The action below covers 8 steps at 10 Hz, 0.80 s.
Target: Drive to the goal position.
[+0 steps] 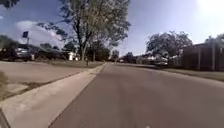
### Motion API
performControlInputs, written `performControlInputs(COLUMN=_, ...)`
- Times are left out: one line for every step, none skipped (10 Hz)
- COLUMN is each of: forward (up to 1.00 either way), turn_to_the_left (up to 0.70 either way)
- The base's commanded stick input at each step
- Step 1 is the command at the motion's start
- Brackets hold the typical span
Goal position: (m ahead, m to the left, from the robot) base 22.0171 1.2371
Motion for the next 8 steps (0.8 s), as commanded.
performControlInputs(forward=1.0, turn_to_the_left=-0.27)
performControlInputs(forward=1.0, turn_to_the_left=-0.12)
performControlInputs(forward=1.0, turn_to_the_left=0.0)
performControlInputs(forward=1.0, turn_to_the_left=0.0)
performControlInputs(forward=1.0, turn_to_the_left=0.0)
performControlInputs(forward=1.0, turn_to_the_left=0.0)
performControlInputs(forward=1.0, turn_to_the_left=0.0)
performControlInputs(forward=1.0, turn_to_the_left=0.0)
